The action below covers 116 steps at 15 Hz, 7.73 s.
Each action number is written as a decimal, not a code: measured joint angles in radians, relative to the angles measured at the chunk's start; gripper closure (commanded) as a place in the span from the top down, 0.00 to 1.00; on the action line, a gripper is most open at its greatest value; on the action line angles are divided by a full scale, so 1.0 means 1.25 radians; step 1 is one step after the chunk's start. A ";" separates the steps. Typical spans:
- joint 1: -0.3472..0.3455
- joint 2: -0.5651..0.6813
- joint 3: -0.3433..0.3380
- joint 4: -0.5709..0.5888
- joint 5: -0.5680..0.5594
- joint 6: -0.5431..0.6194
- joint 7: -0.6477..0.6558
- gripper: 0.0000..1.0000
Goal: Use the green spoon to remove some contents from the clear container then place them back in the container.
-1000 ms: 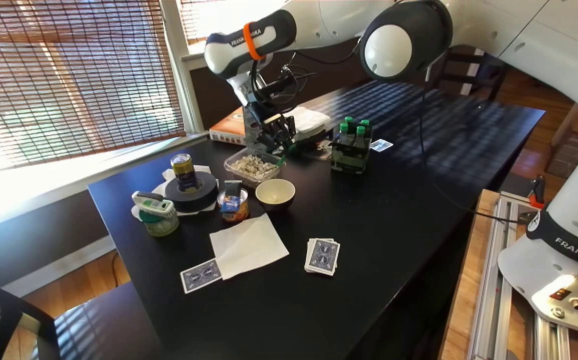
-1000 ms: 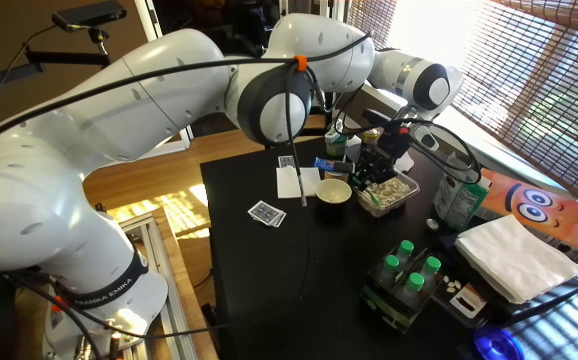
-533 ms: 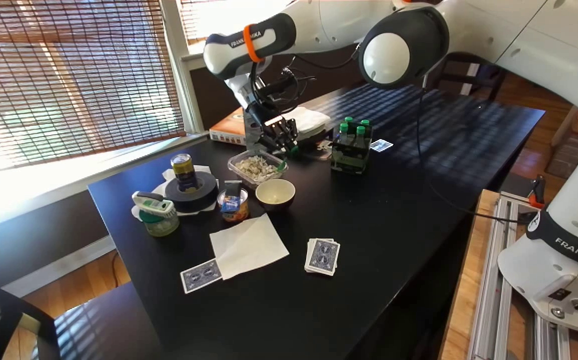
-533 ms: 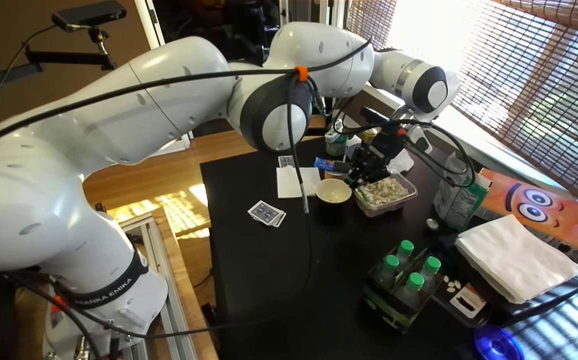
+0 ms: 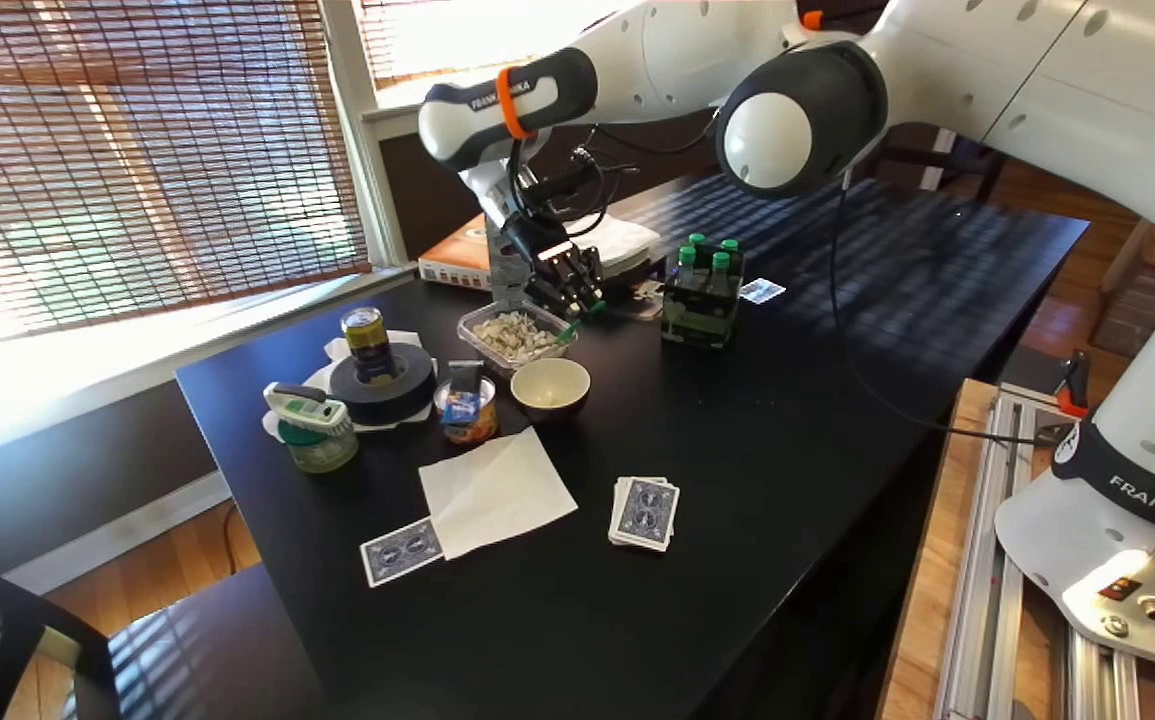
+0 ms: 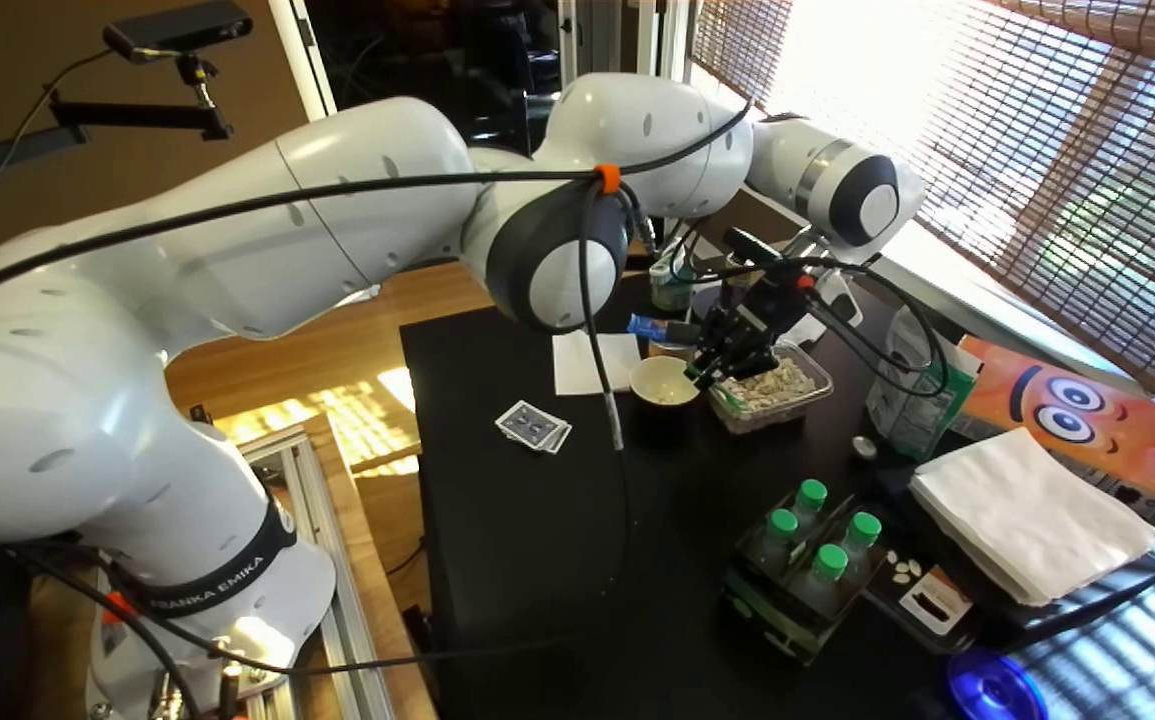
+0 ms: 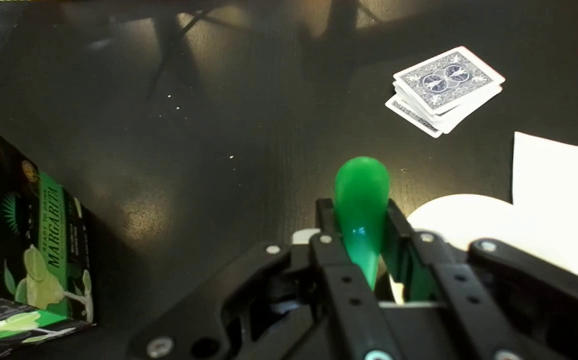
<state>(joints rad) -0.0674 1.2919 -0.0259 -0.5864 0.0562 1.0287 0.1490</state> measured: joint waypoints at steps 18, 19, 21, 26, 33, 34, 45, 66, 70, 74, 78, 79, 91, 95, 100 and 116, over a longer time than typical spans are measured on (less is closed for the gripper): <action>0.000 0.011 0.029 0.045 0.009 0.020 -0.012 0.06; 0.000 0.014 0.029 0.044 0.009 0.020 -0.008 0.06; -0.002 0.021 0.029 0.042 0.012 0.019 0.003 0.06; -0.006 0.053 0.029 0.043 0.015 0.053 0.013 0.06; -0.006 0.079 0.033 0.047 0.016 0.187 0.028 0.06; -0.006 0.079 0.034 0.050 0.016 0.194 0.033 0.06; -0.005 0.079 0.035 0.068 0.016 0.340 0.046 0.06; 0.032 0.022 0.027 0.109 0.011 0.201 0.046 0.25; 0.034 0.022 0.028 0.109 0.011 0.206 0.046 0.25; 0.034 0.022 0.028 0.109 0.011 0.206 0.046 0.06; 0.038 0.022 0.026 0.109 -0.004 0.206 0.017 0.06; 0.041 0.022 0.023 0.109 -0.013 0.205 0.003 0.06; 0.091 0.014 0.010 0.109 -0.075 0.169 -0.166 0.06; 0.082 0.016 0.017 0.109 -0.072 0.250 -0.205 0.06; 0.067 0.025 0.030 0.109 -0.068 0.308 -0.235 0.06; 0.066 0.023 0.029 0.107 -0.068 0.343 -0.236 0.06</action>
<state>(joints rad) 0.0145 1.3206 0.0104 -0.4521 -0.0292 1.4573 -0.1460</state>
